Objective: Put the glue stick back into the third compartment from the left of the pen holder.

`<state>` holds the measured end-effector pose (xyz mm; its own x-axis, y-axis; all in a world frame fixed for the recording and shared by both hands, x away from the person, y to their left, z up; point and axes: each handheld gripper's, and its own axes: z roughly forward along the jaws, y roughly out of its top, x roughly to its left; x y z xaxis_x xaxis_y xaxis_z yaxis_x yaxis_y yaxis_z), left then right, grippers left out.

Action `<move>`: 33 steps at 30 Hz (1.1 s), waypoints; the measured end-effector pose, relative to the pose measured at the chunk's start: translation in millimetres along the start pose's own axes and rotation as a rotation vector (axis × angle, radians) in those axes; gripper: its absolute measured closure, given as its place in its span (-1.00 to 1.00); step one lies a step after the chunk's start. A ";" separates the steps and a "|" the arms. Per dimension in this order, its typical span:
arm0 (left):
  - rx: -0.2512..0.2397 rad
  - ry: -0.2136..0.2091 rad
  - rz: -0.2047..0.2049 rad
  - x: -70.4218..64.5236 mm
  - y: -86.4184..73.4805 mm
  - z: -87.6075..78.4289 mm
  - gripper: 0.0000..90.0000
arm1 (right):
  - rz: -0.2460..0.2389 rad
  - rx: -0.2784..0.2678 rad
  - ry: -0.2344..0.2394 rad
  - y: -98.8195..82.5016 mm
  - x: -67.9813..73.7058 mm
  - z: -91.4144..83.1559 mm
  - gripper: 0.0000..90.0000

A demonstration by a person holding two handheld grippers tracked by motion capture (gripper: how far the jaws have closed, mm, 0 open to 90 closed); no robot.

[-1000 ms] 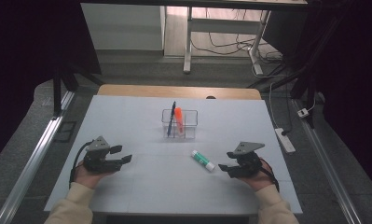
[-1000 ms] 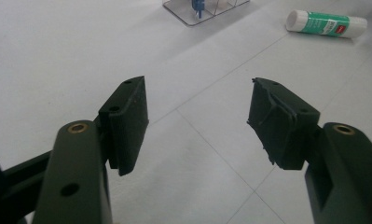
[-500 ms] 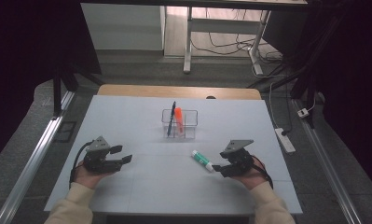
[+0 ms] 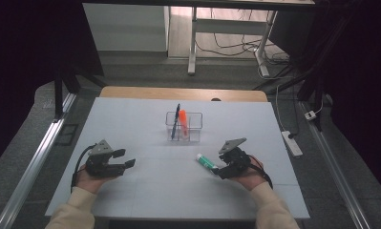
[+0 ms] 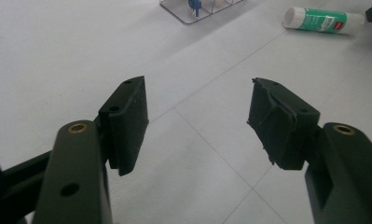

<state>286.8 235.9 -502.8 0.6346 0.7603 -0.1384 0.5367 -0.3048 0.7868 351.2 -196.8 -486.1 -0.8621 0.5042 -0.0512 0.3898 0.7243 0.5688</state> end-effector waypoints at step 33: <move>0.009 -0.002 0.008 0.7 -1.4 0.7 -0.17 | 0.037 0.252 -0.016 33.2 2.9 33.8 0.09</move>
<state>286.9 236.4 -504.4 0.6404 0.7564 -0.1332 0.5363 -0.3163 0.7825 372.6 -155.4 -495.1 -0.8410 0.5389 -0.0483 0.4914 0.7982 0.3483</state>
